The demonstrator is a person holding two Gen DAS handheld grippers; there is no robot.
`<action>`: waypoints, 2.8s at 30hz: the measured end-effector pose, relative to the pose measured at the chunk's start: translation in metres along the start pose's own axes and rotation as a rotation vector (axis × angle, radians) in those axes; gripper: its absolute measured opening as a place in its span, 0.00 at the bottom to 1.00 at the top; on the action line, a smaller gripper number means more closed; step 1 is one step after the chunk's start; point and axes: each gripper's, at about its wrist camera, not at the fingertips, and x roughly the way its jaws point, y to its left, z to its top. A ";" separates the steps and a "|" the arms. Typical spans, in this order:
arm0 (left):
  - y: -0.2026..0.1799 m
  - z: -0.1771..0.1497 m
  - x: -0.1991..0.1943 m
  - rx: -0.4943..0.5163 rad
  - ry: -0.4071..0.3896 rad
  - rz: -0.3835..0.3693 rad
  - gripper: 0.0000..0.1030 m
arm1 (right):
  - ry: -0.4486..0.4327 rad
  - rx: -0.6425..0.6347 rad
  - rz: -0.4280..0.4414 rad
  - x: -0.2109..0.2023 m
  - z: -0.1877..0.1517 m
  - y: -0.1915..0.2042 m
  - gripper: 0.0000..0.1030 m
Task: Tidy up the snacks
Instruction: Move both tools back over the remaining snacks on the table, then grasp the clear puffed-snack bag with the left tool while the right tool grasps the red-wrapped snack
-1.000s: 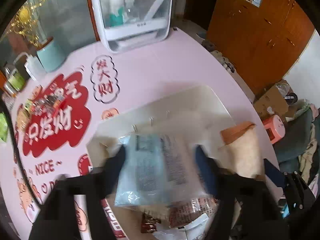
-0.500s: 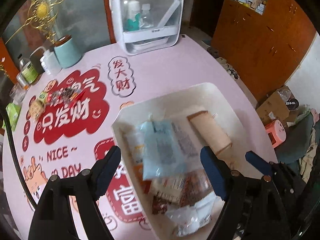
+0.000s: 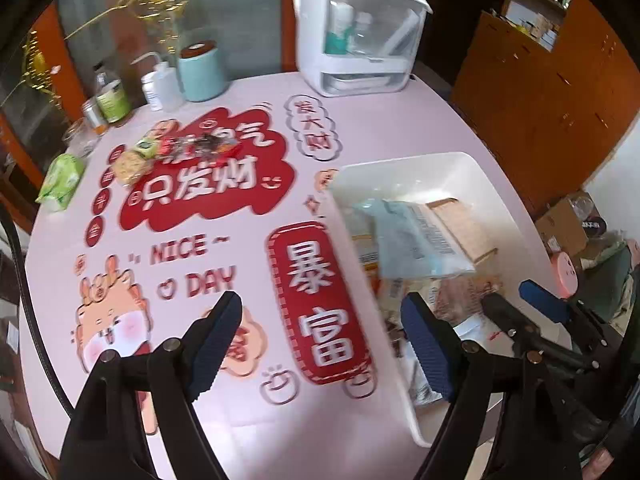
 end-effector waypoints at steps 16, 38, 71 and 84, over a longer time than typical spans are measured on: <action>0.131 0.001 -0.046 -0.046 -0.080 0.107 0.78 | -0.067 -0.123 0.044 -0.013 0.035 0.125 0.57; 0.328 0.135 -0.009 0.011 -0.096 0.241 0.78 | -0.069 -0.324 -0.009 0.063 0.199 0.298 0.57; 0.355 0.192 0.259 -0.342 0.153 0.316 0.79 | 0.325 -0.315 0.250 0.358 0.243 0.318 0.57; 0.382 0.181 0.252 -0.311 0.167 0.237 0.83 | 0.379 -0.383 0.206 0.395 0.227 0.344 0.59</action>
